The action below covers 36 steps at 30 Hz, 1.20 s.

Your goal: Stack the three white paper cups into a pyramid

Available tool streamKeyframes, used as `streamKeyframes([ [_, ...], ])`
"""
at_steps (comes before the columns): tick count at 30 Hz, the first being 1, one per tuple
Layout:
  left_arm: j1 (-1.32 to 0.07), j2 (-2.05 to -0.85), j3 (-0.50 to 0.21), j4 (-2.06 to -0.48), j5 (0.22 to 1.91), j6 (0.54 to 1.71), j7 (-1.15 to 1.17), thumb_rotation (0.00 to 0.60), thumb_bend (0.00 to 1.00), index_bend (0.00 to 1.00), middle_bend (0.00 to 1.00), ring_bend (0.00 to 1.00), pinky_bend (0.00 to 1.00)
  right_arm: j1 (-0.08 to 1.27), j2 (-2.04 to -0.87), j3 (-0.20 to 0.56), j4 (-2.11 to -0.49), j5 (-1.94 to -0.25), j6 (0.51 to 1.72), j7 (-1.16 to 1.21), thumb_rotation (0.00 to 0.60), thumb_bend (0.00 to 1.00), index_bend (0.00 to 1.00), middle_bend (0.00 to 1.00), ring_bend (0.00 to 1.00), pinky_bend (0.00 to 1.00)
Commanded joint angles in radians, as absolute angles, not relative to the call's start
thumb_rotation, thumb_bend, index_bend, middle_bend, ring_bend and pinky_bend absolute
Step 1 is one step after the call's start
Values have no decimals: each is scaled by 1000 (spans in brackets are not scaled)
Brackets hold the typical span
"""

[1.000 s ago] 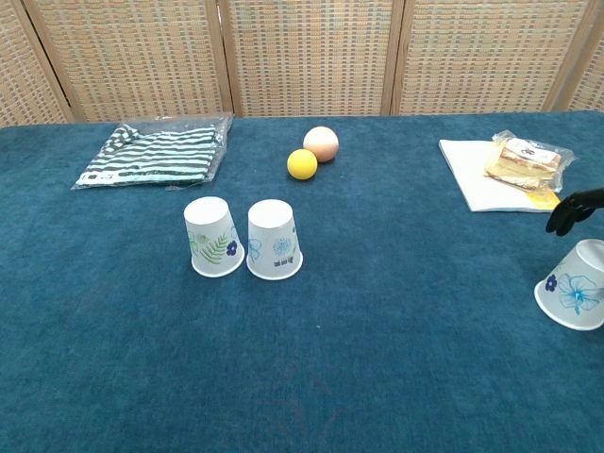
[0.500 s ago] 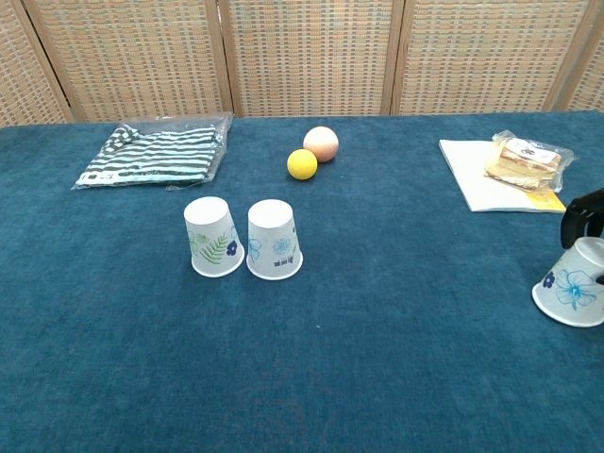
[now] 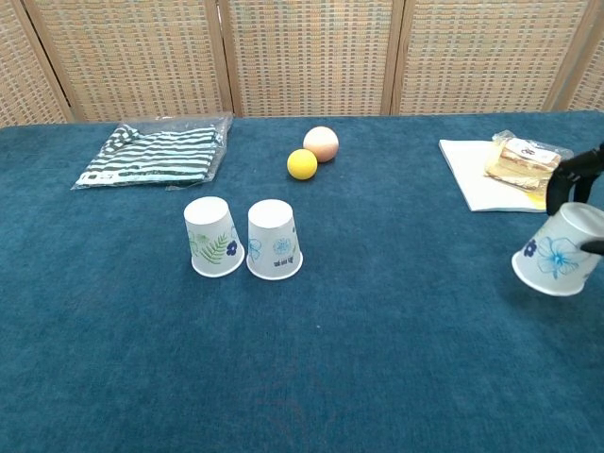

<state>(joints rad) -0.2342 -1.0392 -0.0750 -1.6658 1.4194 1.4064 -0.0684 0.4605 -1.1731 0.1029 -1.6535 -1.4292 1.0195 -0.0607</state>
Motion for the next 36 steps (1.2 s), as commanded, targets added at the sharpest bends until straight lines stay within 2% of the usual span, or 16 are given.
streamKeyframes([
  [1, -235, -1040, -77, -1667, 1418, 1404, -65, 600, 184, 0, 0, 0, 0, 520, -1109, 171, -1771, -1428, 1016, -142, 600, 483, 462, 515, 402, 562],
  [7, -232, -1036, -84, -1669, 1415, 1403, -70, 600, 184, 0, 0, 0, 0, 660, -1066, 301, -1927, -1304, 939, -315, 600, 482, 462, 514, 402, 562],
  [9, -229, -1031, -90, -1671, 1415, 1409, -78, 600, 184, 0, 0, 0, 0, 766, -1125, 357, -1943, -1245, 893, -394, 600, 482, 462, 514, 402, 562],
  [11, -229, -1026, -93, -1671, 1413, 1407, -90, 600, 184, 0, 0, 0, 0, 861, -1192, 379, -1920, -1148, 847, -480, 600, 482, 462, 515, 402, 562],
  [19, -230, -1015, -104, -1654, 1388, 1380, -137, 600, 184, 0, 0, 0, 0, 1086, -1366, 361, -1827, -940, 820, -703, 600, 482, 462, 514, 402, 562],
  [23, -232, -1008, -110, -1645, 1381, 1365, -163, 600, 184, 0, 0, 0, 0, 1172, -1452, 355, -1768, -844, 849, -766, 600, 482, 462, 516, 402, 562],
  [36, -238, -1000, -114, -1633, 1377, 1337, -194, 600, 184, 0, 0, 0, 0, 1272, -1543, 336, -1669, -697, 898, -812, 600, 482, 461, 513, 402, 562],
])
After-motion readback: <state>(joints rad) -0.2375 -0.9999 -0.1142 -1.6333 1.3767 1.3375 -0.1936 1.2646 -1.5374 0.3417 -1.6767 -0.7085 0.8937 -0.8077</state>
